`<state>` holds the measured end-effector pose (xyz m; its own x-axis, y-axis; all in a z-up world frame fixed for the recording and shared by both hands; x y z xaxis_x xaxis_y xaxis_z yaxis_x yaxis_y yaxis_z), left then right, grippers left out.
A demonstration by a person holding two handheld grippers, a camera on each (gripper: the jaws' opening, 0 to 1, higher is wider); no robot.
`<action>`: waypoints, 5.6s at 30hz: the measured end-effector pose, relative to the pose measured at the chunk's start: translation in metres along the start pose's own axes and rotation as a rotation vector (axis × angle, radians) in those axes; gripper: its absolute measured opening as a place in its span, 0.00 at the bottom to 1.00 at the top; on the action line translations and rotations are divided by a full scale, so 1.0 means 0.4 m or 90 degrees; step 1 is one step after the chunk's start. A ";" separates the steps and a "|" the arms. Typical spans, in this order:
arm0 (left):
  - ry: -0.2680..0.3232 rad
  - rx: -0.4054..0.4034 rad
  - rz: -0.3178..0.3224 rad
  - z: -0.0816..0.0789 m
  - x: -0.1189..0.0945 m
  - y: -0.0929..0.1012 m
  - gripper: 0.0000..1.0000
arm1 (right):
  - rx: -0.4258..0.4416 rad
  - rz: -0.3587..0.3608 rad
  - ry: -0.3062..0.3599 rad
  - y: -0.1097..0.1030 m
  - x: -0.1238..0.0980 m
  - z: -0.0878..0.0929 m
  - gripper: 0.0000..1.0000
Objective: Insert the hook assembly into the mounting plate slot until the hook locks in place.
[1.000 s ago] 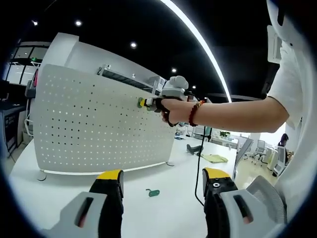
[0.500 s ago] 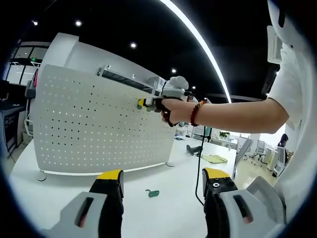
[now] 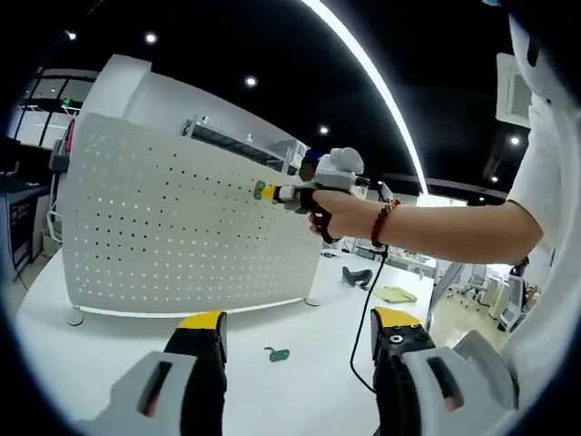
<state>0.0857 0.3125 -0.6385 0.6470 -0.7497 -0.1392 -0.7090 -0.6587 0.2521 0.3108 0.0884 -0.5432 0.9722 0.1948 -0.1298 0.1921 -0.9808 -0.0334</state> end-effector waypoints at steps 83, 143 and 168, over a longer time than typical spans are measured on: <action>-0.278 -0.096 -0.159 0.202 0.201 -0.218 0.50 | 0.136 -0.130 -0.137 -0.056 -0.284 0.379 0.13; -0.401 -0.080 -0.235 0.277 0.333 -0.342 0.34 | 0.179 -0.147 -0.191 -0.086 -0.351 0.471 0.17; -0.429 -0.041 -0.241 0.284 0.344 -0.360 0.13 | 0.188 -0.137 -0.190 -0.075 -0.359 0.473 0.16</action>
<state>0.2448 0.2969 -0.8025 0.5171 -0.3659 -0.7738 -0.4432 -0.8878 0.1236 0.1402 0.0912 -0.7111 0.8250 0.4295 -0.3672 0.2969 -0.8824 -0.3650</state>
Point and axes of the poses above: the point that each gripper's makers call its tool centre point, and the gripper's own axes: x roughly forward along the fingers, y roughly to its right, z roughly out of its underside, the point moved 7 cm from there along -x, roughly backward along the fingers, and after that the axes turned 6 degrees about -y, right-handed, at the moved point
